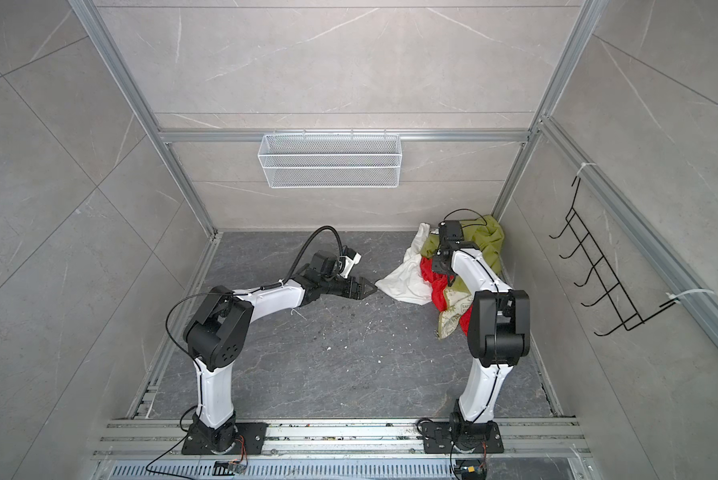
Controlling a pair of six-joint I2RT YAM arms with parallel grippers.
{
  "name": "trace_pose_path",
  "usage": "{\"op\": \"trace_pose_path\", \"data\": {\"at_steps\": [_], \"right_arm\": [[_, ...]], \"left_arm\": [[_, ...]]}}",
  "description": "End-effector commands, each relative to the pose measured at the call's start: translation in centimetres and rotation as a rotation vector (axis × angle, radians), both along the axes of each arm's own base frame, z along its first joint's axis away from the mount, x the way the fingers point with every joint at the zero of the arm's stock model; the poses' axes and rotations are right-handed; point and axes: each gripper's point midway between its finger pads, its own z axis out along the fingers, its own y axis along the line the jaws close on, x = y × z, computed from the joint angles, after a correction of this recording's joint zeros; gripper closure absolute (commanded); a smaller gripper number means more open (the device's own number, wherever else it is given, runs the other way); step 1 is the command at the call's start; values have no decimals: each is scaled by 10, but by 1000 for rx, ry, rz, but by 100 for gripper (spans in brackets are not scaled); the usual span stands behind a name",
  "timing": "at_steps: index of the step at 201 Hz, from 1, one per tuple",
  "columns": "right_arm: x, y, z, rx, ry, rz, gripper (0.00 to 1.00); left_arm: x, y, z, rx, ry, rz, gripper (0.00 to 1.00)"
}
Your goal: Pick out a specific cloth from the pile
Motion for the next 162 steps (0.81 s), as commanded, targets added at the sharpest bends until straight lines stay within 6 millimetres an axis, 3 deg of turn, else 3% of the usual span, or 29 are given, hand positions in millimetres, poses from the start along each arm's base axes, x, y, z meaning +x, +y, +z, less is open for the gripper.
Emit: {"op": "trace_pose_path", "data": {"at_steps": [1,27,105,142,162], "right_arm": [[3,-2,13,-8,-37,-5,90],[2,-1,16,-6,-44,-5,100],[1,5,52,45,-154,-7,100],[3,15,64,92,-186,19,100],[2,31,72,163,-225,72,100]], "left_arm": [[1,-3,10,-25,-24,6,7],[-1,-3,11,-26,-27,4,7],[-1,-5,18,-37,-44,-1,7],[-2,-7,23,-45,-57,-4,7],[-4,-10,21,-47,-49,-12,7]]}}
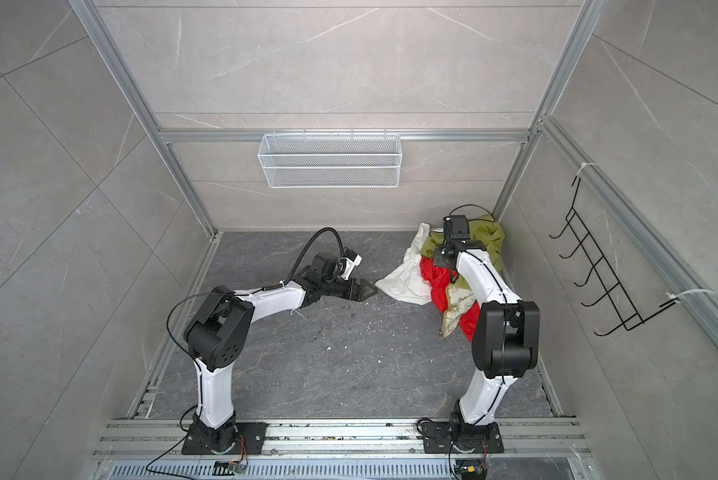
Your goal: Pick out a specific cloth from the pile
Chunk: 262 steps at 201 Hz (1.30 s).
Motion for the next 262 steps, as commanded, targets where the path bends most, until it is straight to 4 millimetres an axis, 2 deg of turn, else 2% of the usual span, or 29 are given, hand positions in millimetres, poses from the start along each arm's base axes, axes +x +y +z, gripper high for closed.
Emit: {"op": "trace_pose_path", "data": {"at_steps": [1,29,92,131,174,216,262], "right_arm": [[2,20,27,96,-97,56,100],[-3,30,38,140,-137,96,100],[-18,31,64,140,-192,109,100],[-29,34,75,154,-216,123,100],[-35,42,74,189,-213,150,100],[-39,50,93,218,-267,186,100],[-47,56,103,242,-339,206,100]], "left_arm": [[-1,-7,22,-46,-46,-7,7],[-6,-11,23,-59,-47,-26,7],[-8,-10,26,-76,-81,-28,6],[-12,-14,26,-82,-86,-47,6],[-12,-18,31,-95,-97,-54,6],[-12,-19,32,-89,-118,-65,6],[-14,-18,30,-80,-126,-73,6]]}}
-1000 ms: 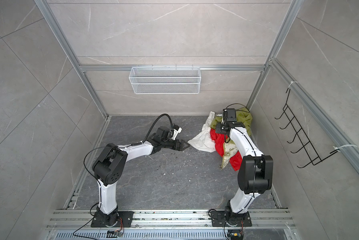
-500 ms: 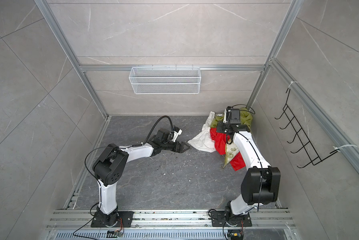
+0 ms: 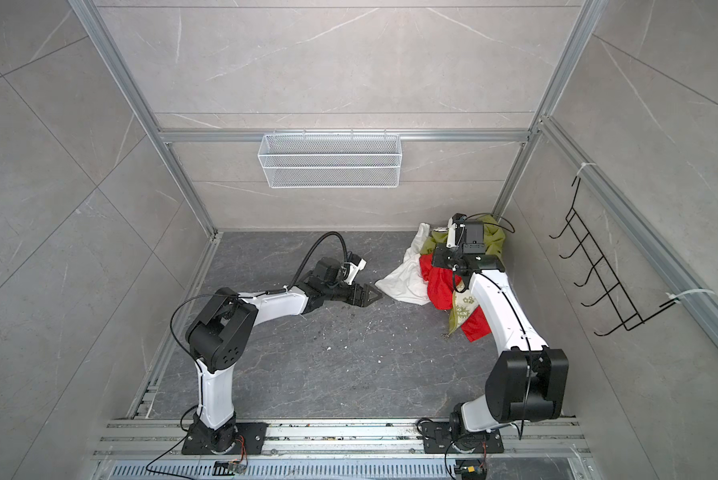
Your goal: Pick out a specific cloth from the pile
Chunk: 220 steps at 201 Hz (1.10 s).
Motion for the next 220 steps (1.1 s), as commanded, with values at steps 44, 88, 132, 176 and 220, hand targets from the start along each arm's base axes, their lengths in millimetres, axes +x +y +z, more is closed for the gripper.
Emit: {"op": "trace_pose_path", "data": {"at_steps": [44,88,132,176,220], "right_arm": [[-9,10,48,38,-151,25,100],[-16,12,69,40,-196,41,100],[-24,17,87,58,-228,64,100],[-30,19,105,57,-261,74,100],[-36,24,115,69,-278,96,100]], "left_arm": [[0,-9,39,-66,-87,-33,6],[1,-13,42,-72,-102,-41,5],[-2,-16,47,-70,-130,-58,5],[-7,-21,56,-77,-176,-89,5],[-19,-39,80,-127,-312,-179,5]]}}
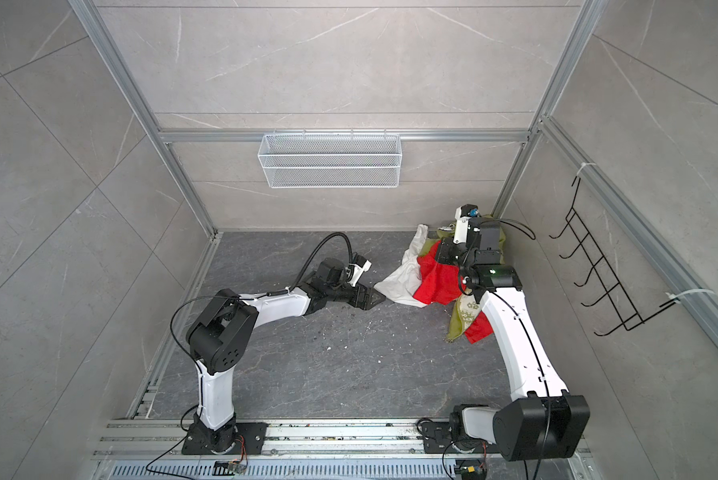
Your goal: Pick out a specific cloth from the pile
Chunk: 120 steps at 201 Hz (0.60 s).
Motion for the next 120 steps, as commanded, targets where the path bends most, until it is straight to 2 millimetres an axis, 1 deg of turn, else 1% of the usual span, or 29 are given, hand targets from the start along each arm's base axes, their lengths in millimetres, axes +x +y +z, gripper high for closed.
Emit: {"op": "trace_pose_path", "data": {"at_steps": [1,36,52,90,120], "right_arm": [[-9,11,40,24,-96,46,100],[-12,14,41,27,-96,57,100],[-14,14,42,27,-100,57,100],[-17,12,43,21,-100,54,100],[-19,15,43,30,-103,63,100]], "left_arm": [[-6,-22,69,-126,-208,-99,5],[-22,-46,105,-220,-396,-190,3],[-20,-56,115,-265,-451,-215,3],[-8,-74,127,-347,-546,-241,3],[2,-86,129,-381,-587,-255,3]]}}
